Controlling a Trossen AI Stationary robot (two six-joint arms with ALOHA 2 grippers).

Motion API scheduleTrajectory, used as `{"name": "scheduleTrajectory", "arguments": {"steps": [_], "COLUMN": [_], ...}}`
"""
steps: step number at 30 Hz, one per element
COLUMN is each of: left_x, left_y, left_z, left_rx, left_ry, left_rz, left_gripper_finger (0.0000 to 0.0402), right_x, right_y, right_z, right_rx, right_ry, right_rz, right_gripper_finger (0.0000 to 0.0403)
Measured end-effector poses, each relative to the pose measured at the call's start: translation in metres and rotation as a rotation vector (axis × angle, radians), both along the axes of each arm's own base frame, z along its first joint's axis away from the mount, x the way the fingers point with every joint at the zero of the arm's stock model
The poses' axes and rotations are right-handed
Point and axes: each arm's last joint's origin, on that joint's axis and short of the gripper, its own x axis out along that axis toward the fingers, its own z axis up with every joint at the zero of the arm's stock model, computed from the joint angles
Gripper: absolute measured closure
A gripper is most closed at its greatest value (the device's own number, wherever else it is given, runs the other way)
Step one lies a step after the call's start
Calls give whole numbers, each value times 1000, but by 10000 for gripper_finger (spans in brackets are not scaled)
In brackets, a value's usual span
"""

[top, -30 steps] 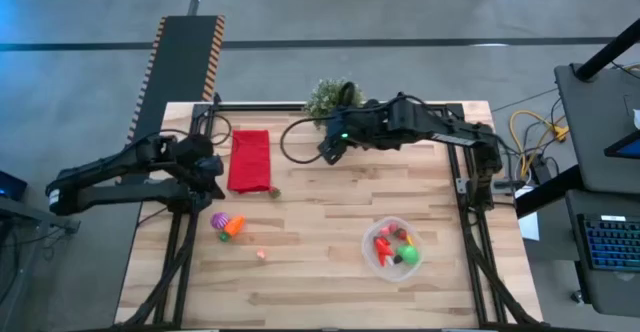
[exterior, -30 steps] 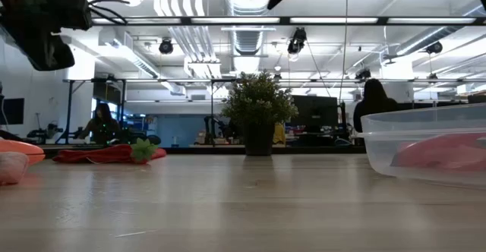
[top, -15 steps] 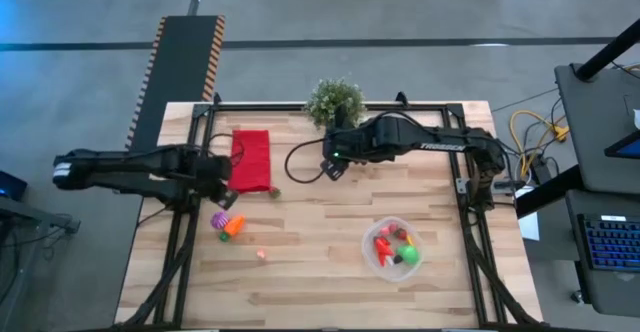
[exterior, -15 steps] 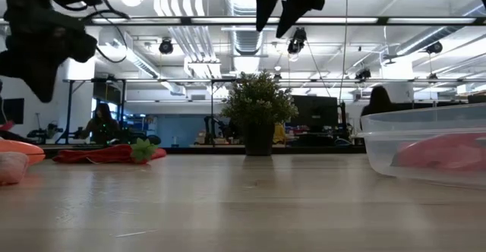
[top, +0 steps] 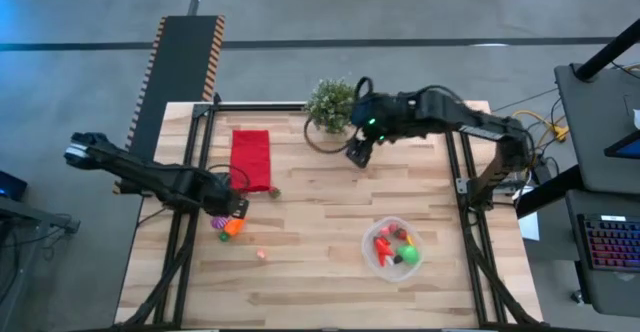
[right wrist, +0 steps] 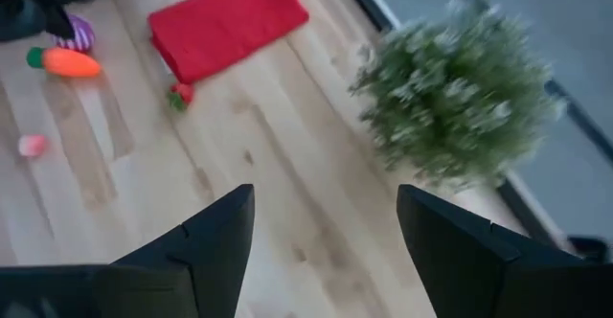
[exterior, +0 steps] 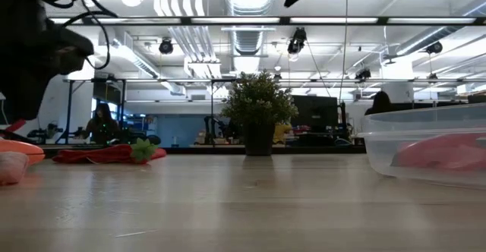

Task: Pick and placing Produce into tupperware
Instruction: Put the purple onion into the transparent bin

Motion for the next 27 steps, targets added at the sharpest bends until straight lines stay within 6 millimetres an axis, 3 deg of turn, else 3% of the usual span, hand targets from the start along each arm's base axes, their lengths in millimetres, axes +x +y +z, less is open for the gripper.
{"name": "scheduleTrajectory", "arguments": {"steps": [5, 11, 14, 18, 20, 23, 27], "left_x": [21, 29, 39, 57, 54, 42, 30], "left_y": [-14, -19, -22, -37, -40, -39, -37], "left_z": [9, 19, 16, 5, 2, 3, 8], "left_rx": [-13, 116, 165, 146, 134, 142, 128], "left_ry": [97, 405, 404, 283, 341, 464, 443], "left_rz": [59, 41, -140, -622, -772, -829, -665], "left_gripper_finger": [346, 273, 254, 251, 251, 251, 251], "right_x": [-24, -45, -52, -60, -64, -65, -63], "right_y": [-8, -12, -11, -10, -9, -10, -10], "right_z": [18, 20, 16, 8, 6, 1, -5], "right_rx": [-69, -117, -120, -102, -90, -47, 11], "right_ry": [-34, -21, -9, -14, -20, -40, -72], "right_rz": [48, 86, 96, 110, 108, 67, -10], "right_gripper_finger": [154, 154, 154, 154, 154, 154, 154]}}
